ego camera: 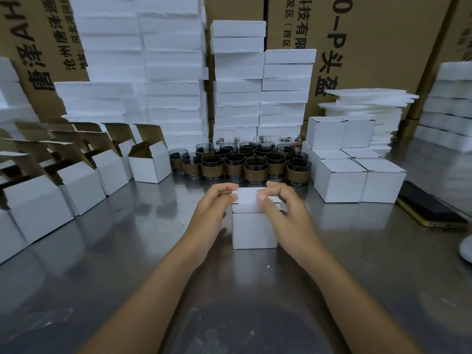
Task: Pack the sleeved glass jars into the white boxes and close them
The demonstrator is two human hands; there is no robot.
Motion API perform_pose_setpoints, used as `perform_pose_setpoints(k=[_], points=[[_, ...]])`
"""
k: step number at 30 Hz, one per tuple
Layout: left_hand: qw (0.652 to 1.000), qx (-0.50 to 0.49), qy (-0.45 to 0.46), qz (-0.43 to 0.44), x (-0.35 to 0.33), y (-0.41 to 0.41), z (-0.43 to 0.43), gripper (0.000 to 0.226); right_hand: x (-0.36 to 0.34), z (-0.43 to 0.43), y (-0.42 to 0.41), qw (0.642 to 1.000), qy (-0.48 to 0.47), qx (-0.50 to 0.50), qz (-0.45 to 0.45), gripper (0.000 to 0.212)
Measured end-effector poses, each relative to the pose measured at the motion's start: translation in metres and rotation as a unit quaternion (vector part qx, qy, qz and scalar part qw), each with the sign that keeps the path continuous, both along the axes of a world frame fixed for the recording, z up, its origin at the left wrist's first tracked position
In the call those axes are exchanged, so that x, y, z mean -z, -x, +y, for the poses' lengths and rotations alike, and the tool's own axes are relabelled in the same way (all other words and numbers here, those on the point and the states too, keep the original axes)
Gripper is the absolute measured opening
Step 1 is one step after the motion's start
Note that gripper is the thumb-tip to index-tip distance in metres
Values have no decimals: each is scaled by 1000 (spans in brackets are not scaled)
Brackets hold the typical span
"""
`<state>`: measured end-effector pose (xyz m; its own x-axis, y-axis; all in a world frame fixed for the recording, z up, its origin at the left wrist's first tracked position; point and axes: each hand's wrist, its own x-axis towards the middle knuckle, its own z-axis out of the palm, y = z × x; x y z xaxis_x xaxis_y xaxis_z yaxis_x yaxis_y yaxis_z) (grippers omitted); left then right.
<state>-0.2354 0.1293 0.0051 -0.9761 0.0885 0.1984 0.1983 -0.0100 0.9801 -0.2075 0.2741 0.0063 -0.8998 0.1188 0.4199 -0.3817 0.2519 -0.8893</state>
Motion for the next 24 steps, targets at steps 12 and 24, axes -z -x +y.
perform_pose_setpoints(k=[12,24], points=[[999,8,17,48,3,-1,1,30,6,2,8,997,-2,58,54,33],[999,-13,-29,6,6,0,4,43,17,-3,-1,988,-144,57,4,97]])
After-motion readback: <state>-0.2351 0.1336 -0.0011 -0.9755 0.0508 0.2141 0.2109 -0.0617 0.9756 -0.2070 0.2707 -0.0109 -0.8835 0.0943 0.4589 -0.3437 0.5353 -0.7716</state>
